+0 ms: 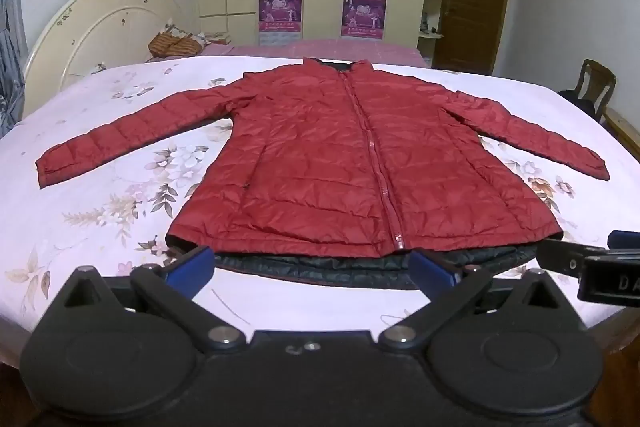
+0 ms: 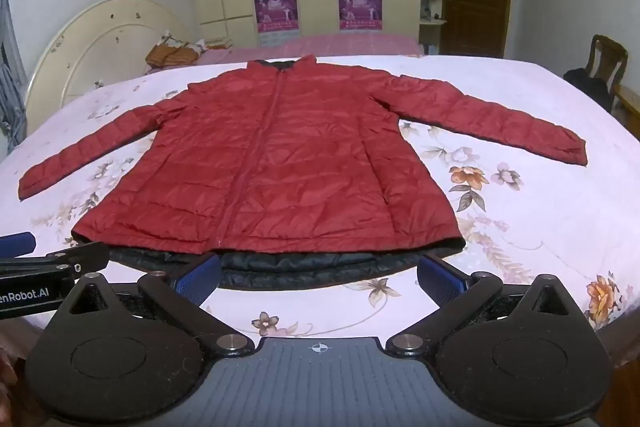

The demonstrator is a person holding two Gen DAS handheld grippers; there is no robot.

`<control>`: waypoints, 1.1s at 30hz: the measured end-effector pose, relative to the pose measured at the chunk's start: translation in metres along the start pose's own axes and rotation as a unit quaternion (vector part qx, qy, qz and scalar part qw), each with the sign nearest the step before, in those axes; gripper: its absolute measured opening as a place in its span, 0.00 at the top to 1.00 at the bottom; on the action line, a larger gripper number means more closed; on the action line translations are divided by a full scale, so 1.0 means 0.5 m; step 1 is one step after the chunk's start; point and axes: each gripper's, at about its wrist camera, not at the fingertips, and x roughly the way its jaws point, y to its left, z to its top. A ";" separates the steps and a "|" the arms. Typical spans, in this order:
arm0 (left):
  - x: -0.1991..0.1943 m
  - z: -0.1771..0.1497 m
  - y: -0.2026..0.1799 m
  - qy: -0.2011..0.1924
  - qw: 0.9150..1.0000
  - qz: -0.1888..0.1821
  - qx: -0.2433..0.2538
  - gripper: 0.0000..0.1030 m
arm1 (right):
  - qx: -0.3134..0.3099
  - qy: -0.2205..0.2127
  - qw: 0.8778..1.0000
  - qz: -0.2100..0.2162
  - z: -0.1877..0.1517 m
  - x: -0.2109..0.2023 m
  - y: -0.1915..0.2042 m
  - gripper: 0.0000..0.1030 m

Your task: Fold large clothes

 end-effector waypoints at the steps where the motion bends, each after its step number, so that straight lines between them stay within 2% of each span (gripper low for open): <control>1: 0.000 0.000 0.000 0.001 1.000 0.001 0.000 0.00 | 0.000 -0.002 1.000 0.000 0.000 0.000 0.000 0.00; 33: -0.003 0.009 0.001 -0.002 1.000 0.005 0.003 0.00 | 0.001 -0.002 1.000 -0.001 0.005 0.005 -0.008 0.00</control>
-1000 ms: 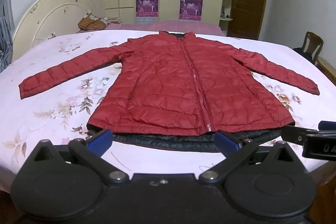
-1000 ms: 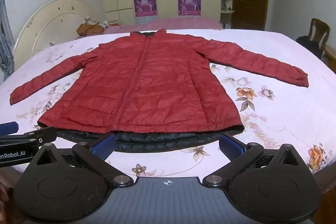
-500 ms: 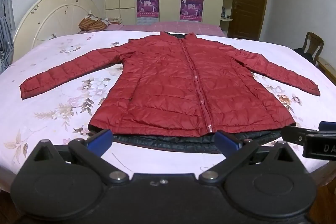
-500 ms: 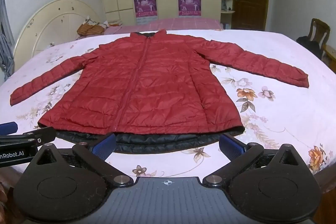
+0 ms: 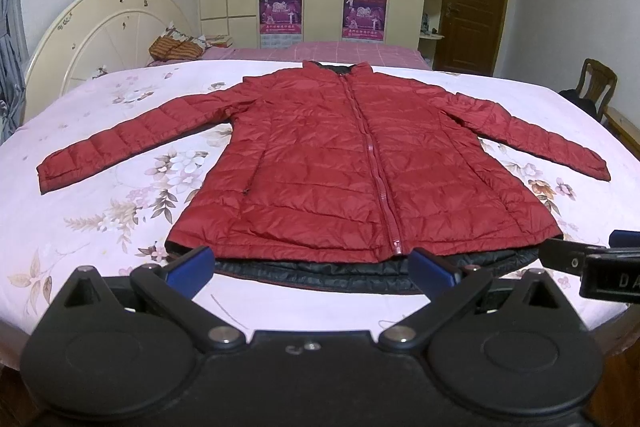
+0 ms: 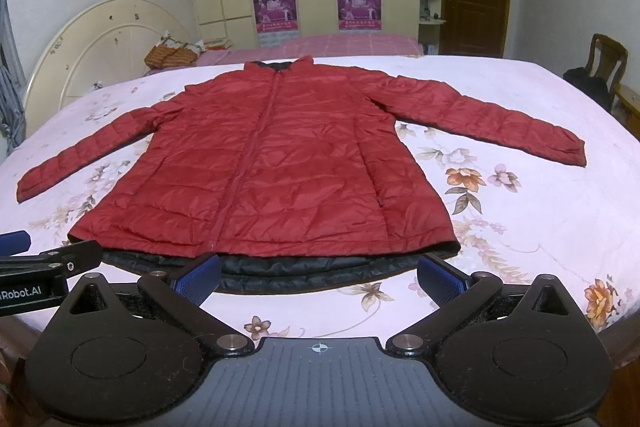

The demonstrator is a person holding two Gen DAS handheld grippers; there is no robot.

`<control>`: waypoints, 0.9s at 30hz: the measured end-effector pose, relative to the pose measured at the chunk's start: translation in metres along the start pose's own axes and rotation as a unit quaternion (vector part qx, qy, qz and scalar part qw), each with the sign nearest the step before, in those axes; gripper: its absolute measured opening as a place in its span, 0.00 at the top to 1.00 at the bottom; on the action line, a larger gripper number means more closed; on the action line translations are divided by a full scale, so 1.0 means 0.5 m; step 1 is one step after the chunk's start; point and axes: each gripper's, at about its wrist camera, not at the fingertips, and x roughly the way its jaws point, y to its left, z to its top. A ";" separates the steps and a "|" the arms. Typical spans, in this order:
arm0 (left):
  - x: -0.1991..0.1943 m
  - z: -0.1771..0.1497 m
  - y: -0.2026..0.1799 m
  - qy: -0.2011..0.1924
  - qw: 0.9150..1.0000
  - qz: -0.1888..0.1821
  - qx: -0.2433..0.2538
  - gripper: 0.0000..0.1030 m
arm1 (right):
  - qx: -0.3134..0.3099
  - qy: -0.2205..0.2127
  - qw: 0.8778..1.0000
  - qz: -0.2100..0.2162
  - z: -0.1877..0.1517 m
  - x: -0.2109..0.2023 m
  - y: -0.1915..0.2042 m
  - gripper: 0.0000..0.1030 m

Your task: Fold large clothes

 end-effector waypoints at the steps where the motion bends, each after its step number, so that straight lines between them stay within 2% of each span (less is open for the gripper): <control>1: 0.000 0.000 -0.001 0.000 1.000 0.000 0.000 0.00 | 0.000 0.000 1.000 0.000 0.002 -0.003 -0.008 0.00; 27: -0.001 0.001 -0.004 -0.001 1.000 0.003 0.001 0.00 | 0.000 0.000 1.000 0.000 0.003 -0.004 -0.008 0.00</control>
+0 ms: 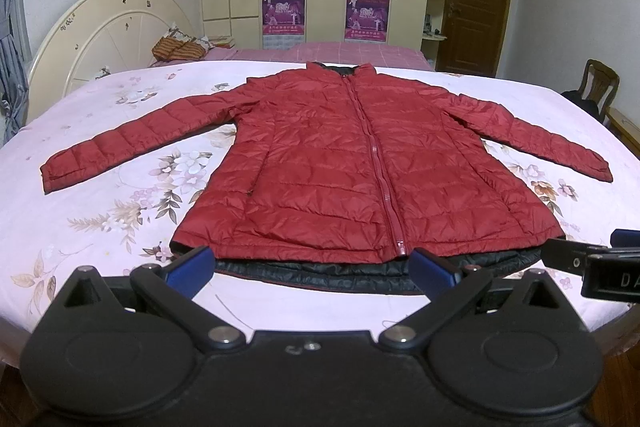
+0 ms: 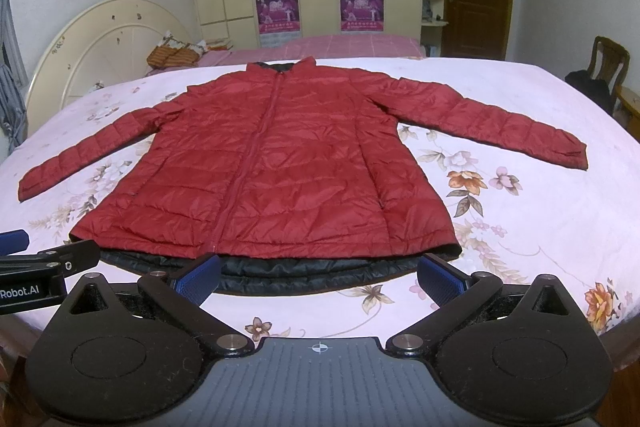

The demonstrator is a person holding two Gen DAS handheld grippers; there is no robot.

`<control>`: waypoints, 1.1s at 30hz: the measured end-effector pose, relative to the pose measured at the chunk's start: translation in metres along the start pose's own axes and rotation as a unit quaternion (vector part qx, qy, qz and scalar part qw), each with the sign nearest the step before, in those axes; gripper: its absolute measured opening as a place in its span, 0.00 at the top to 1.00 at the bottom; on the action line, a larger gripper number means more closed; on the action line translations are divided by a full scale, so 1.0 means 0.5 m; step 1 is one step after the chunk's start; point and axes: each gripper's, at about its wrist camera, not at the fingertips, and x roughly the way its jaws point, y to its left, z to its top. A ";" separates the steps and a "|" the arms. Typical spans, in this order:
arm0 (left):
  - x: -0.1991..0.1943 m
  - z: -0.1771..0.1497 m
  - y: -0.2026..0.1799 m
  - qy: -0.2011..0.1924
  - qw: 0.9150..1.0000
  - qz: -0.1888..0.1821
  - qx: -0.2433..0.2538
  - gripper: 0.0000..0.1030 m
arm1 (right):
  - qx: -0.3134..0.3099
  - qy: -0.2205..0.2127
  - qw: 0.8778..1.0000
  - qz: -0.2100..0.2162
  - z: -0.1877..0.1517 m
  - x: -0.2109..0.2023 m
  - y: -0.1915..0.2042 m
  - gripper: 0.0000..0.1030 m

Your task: Fold large clothes

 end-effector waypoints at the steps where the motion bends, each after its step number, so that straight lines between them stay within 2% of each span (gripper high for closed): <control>1: 0.001 -0.001 0.000 0.000 1.000 0.000 0.000 0.00 | 0.000 0.000 1.000 0.000 0.000 0.000 0.000 0.00; 33: 0.000 0.001 0.005 0.001 1.000 0.004 0.000 0.00 | 0.001 0.001 1.000 0.000 0.001 0.007 -0.010 0.00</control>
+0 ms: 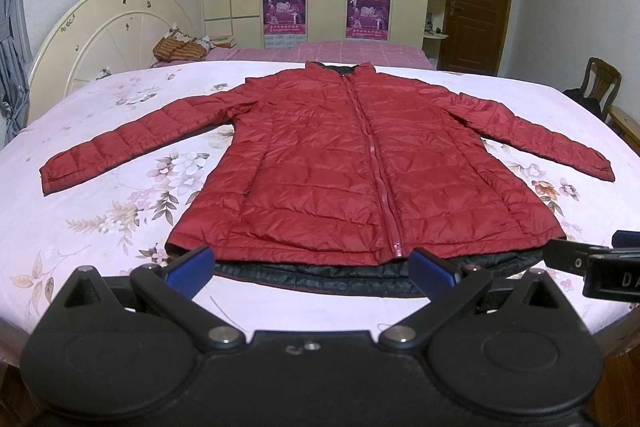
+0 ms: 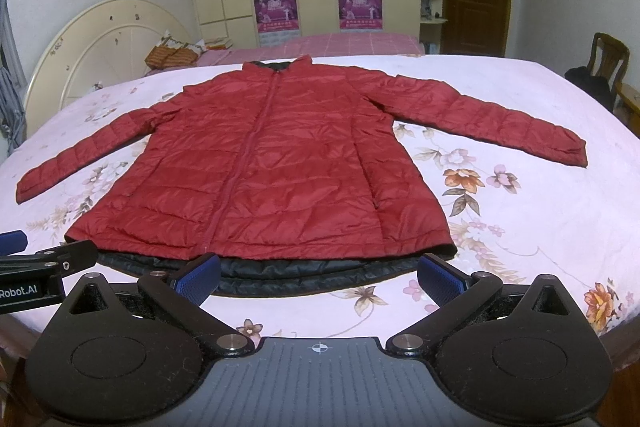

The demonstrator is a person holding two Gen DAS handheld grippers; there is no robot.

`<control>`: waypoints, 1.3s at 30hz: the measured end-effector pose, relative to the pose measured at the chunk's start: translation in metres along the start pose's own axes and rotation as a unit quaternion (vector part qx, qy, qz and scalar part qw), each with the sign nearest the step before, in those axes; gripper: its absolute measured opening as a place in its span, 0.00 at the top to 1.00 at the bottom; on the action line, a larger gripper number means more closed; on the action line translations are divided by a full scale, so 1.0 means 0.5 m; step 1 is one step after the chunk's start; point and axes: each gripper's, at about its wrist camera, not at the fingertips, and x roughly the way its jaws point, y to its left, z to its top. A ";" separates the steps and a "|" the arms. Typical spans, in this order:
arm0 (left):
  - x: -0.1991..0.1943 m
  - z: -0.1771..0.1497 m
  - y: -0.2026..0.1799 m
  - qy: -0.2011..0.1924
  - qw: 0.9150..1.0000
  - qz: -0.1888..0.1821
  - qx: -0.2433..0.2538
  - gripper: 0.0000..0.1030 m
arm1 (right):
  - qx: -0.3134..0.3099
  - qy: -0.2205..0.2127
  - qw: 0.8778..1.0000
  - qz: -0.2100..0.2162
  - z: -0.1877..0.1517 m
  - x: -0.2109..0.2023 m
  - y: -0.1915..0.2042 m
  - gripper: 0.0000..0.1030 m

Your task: Fold large clothes

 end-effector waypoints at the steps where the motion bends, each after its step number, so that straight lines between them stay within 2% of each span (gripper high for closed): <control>1: 0.000 0.000 -0.001 0.000 1.000 0.000 0.000 0.00 | 0.000 0.000 1.000 0.000 0.000 0.000 0.000 0.00; 10: 0.005 0.006 -0.003 -0.001 1.000 0.000 0.001 0.00 | 0.001 0.000 1.000 -0.004 0.005 0.007 -0.010 0.00; 20: 0.054 0.044 -0.017 0.000 1.000 -0.008 0.019 0.00 | 0.011 -0.001 1.000 -0.017 0.039 0.048 -0.020 0.00; 32: 0.166 0.125 -0.033 -0.001 0.999 -0.029 0.036 0.00 | 0.034 -0.002 0.998 -0.043 0.113 0.136 -0.045 0.00; 35: 0.201 0.146 -0.043 0.000 0.998 -0.025 0.049 0.00 | 0.044 -0.002 0.998 -0.055 0.135 0.164 -0.058 0.00; 39: 0.253 0.175 -0.053 0.005 0.997 -0.043 0.066 0.00 | 0.058 -0.002 0.996 -0.073 0.166 0.202 -0.074 0.00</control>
